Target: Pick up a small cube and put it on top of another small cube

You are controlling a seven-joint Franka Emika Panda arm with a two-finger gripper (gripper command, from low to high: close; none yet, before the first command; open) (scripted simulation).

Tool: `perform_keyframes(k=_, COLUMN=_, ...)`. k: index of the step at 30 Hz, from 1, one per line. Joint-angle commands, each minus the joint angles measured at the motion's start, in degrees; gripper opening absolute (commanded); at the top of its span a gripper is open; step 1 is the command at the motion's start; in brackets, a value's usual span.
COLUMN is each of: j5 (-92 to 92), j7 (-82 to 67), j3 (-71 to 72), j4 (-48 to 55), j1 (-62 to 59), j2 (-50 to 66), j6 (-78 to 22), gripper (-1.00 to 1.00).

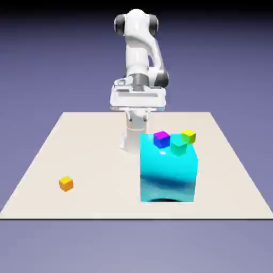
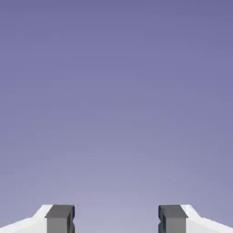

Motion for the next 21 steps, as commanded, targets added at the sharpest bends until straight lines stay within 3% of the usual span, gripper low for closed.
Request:
perform_keyframes(k=1, j5=-1.01, j7=-2.25, j3=-1.04, j4=0.93, j1=-0.41, j2=2.08, j6=-0.99, gripper=0.00)
perform_keyframes(k=21, j5=-21.20, j7=-47.26, j3=-21.72, j4=19.42, j1=-8.54, j2=43.61, j6=-20.78, gripper=0.00)
